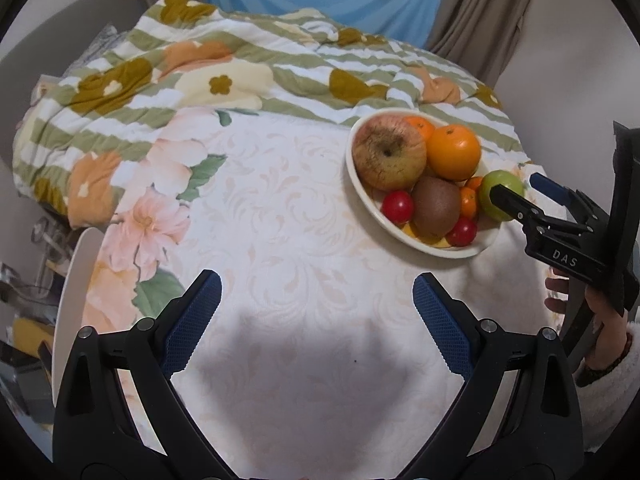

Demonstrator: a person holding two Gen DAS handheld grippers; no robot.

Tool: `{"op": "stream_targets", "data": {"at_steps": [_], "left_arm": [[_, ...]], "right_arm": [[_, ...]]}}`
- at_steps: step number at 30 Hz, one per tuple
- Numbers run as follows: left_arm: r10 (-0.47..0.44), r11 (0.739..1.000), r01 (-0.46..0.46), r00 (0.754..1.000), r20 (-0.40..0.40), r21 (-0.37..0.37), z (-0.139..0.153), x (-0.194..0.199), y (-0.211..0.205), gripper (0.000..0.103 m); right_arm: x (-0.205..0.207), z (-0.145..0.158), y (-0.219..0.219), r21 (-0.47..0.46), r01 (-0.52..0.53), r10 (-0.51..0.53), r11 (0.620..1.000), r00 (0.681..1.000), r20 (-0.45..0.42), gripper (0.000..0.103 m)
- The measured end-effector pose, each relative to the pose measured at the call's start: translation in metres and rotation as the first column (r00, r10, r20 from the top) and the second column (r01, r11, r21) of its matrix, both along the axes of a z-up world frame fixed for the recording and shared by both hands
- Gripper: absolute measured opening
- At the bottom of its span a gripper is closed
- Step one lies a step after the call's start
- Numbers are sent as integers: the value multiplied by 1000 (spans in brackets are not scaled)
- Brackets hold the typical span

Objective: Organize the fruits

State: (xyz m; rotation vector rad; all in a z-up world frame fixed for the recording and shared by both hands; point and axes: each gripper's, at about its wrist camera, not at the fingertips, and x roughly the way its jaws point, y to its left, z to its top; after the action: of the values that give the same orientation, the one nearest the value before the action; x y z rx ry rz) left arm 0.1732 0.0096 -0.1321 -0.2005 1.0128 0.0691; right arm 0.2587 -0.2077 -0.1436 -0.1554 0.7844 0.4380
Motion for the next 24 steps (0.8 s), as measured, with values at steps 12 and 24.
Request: {"op": "stream_targets", "data": {"at_steps": [12, 24], "left_arm": [[-24, 998, 17, 992, 127, 53, 79, -36, -33, 103], [-31, 993, 4, 971, 235, 114, 135, -83, -51, 103]], "right_arm": [[-58, 76, -34, 27, 17, -18, 999, 999, 30, 93], [-131, 133, -73, 25, 246, -247, 969, 969, 34, 93]]}}
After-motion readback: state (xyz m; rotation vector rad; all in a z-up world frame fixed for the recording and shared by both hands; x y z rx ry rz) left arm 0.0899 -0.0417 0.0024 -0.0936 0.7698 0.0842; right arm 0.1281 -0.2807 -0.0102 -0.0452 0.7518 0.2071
